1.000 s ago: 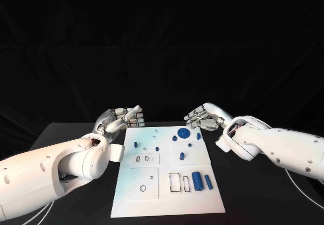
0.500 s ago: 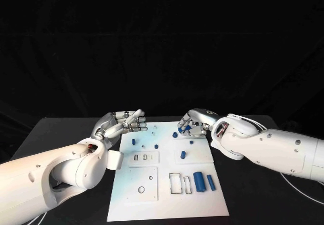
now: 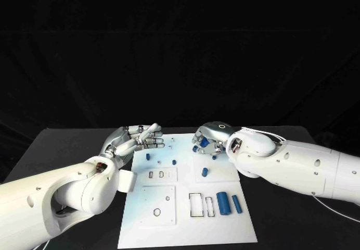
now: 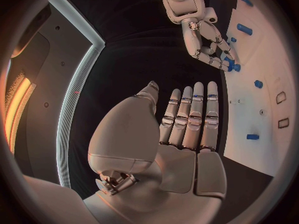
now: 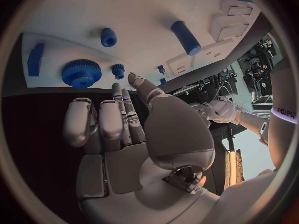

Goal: Assemble the parts on the task board

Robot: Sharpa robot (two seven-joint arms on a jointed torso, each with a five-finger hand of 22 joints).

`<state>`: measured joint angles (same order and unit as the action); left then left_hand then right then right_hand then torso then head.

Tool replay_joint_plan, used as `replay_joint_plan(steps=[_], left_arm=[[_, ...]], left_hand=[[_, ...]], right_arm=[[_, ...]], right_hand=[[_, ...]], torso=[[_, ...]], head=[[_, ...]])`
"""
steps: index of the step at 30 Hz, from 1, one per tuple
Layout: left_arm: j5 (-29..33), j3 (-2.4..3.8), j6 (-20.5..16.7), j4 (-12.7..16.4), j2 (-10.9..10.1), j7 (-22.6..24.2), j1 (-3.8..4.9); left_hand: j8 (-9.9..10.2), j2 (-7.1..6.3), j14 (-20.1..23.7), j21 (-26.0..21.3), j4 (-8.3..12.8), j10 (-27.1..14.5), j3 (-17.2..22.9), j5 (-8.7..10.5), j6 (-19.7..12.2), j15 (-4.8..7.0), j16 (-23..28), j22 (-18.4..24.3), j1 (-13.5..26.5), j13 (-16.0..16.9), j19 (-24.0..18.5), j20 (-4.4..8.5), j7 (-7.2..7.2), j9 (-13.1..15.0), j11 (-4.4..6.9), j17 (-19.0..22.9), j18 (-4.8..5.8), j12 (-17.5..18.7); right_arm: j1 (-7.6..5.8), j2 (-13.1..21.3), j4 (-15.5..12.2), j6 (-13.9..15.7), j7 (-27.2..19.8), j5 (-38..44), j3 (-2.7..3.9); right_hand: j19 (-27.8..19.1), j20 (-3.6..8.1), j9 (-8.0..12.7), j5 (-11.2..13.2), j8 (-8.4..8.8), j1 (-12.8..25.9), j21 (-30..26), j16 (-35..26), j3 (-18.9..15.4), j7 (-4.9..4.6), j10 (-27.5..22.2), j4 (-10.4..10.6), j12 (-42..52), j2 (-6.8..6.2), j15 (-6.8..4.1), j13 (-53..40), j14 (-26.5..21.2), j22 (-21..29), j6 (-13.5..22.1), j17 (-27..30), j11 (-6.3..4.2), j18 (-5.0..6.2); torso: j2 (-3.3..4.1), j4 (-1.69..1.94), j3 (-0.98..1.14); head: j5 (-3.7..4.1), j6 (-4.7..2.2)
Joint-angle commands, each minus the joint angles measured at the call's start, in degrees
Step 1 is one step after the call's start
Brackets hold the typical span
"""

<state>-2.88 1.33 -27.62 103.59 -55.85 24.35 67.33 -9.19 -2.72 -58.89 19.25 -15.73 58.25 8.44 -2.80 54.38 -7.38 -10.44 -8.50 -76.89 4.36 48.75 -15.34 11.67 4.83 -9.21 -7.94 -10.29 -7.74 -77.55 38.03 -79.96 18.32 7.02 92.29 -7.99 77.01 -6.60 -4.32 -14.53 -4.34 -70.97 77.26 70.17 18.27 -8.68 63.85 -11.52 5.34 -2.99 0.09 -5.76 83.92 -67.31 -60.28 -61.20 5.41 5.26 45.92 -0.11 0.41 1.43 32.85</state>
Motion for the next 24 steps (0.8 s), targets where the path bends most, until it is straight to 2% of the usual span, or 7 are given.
replay_joint_plan(steps=[1, 8, 15, 18, 24], left_arm=[[-0.4, 0.09, 1.3, 0.3, 0.0, 0.1, 0.1], [-0.4, 0.11, 1.4, 0.4, -0.1, -0.1, 0.11], [-0.4, 0.11, 1.4, 0.4, -0.3, -0.1, 0.15], [-0.4, 0.11, 1.4, 0.5, -0.3, -0.2, 0.17], [-0.4, 0.12, 1.5, 0.5, -0.3, -0.3, 0.25]], left_hand=[[0.3, 0.0, -0.4, 0.3, 0.1, -0.1, -0.3, -0.2, 0.0, 0.0, 0.3, -0.1, -0.5, -0.1, 0.5, 0.02, -0.01, -0.1, -0.13, -0.1, -0.32, 0.3], [0.4, 0.01, -0.3, 0.4, 0.1, -0.2, -0.4, -0.2, 0.0, -0.03, 0.4, -0.1, -0.5, -0.1, 0.5, 0.06, 0.02, -0.1, -0.17, -0.1, -0.31, 0.4], [0.4, 0.01, -0.3, 0.4, 0.1, -0.2, -0.4, -0.2, 0.0, -0.03, 0.4, -0.1, -0.5, -0.1, 0.5, 0.06, 0.02, -0.1, -0.17, -0.1, -0.31, 0.4], [0.5, 0.02, -0.3, 0.4, 0.1, -0.2, -0.5, -0.2, -0.1, -0.07, 0.5, -0.1, -0.5, -0.1, 0.6, 0.09, 0.06, -0.1, -0.21, -0.1, -0.3, 0.5], [0.5, 0.02, -0.3, 0.4, 0.1, -0.2, -0.5, -0.2, -0.1, -0.07, 0.5, -0.1, -0.5, -0.1, 0.6, 0.09, 0.06, -0.1, -0.21, -0.1, -0.3, 0.5]], right_arm=[[-0.05, -0.4, 0.3, -2.6, 2.3, 4.2, 0.01], [-0.11, -1.1, 0.6, -3.8, 3.6, 5.9, 0.02], [-0.2, -1.3, 0.4, -5.7, 5.1, 7.3, 0.02], [-0.23, -1.4, 0.4, -6.0, 5.3, 7.7, 0.02], [-0.27, -1.9, 0.7, -6.3, 5.4, 7.9, 0.02]], right_hand=[[0.6, 0.03, -0.1, 0.3, 0.33, 0.0, 0.6, 0.8, 0.2, 0.02, -0.4, 0.4, 0.2, -0.48, 0.43, -0.1, 2.4, -1.0, 0.5, -0.9, 0.0, -1.0], [1.5, -0.03, -0.1, 0.3, 0.25, -0.1, 1.8, 2.4, 0.7, 0.03, -0.5, 0.7, 0.3, -0.45, 0.47, -0.2, 2.5, -2.9, 0.4, -2.5, 0.0, -1.31], [2.3, -0.09, -0.1, 0.5, 0.32, 0.0, 2.8, 3.5, 1.0, 0.13, -0.8, 1.1, 0.2, -0.66, 0.53, -0.2, 2.5, -4.6, 0.5, -3.6, 0.04, -1.6], [2.5, -0.1, -0.1, 0.6, 0.31, 0.0, 3.0, 3.7, 1.0, 0.14, -0.8, 1.2, 0.2, -0.63, 0.53, -0.2, 2.5, -5.0, 0.5, -3.8, 0.04, -1.67], [3.1, -0.11, -0.3, 0.8, -0.02, -0.1, 3.7, 4.3, 1.6, 0.15, -0.4, 1.7, 0.6, -0.25, 0.49, -0.4, 2.5, -6.2, -0.1, -4.3, -0.06, -1.87]], torso=[[0.26, 0.11, -0.02], [0.65, 0.25, -0.06], [0.91, 0.23, -0.06], [1.01, 0.26, -0.01], [1.22, 0.4, -0.06]], head=[[-0.27, -0.04], [-0.28, -0.37], [-0.33, -0.49], [-0.28, -0.51], [-0.21, -0.69]])
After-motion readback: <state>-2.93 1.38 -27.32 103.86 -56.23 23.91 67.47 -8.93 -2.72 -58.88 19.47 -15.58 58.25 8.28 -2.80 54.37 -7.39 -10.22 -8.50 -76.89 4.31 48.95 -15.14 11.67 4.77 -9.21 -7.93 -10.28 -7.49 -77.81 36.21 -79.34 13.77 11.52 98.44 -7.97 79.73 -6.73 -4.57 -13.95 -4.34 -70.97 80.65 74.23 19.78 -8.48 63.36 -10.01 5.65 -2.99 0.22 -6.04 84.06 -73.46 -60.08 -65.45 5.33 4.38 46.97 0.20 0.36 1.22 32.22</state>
